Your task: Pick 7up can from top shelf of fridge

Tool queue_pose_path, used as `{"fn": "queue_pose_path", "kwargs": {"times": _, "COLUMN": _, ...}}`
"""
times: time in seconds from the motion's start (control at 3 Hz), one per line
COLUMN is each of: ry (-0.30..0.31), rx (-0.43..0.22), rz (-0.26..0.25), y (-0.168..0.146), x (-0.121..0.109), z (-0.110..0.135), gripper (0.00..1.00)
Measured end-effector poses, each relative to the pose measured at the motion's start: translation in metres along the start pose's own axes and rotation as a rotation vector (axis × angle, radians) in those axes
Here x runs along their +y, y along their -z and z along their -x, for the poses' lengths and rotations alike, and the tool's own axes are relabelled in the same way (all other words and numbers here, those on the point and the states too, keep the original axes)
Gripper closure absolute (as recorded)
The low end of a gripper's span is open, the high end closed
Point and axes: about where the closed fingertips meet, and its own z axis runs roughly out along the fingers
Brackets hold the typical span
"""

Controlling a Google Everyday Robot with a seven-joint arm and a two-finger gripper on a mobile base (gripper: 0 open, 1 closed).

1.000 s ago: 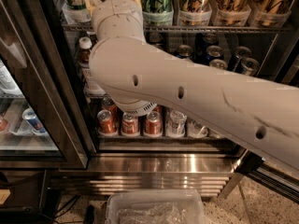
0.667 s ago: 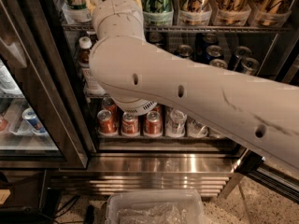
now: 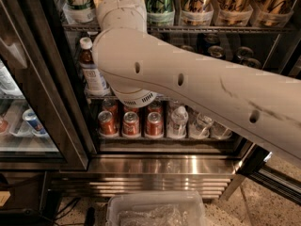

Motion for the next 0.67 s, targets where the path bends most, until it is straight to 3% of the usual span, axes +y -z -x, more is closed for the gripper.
{"fn": "queue_pose_path", "kwargs": {"times": 0.67, "ry": -0.015, "rx": 0.011, "rz": 0.006, "y": -0.0011, "x": 0.0006, "z": -0.0049, "gripper": 0.74}}
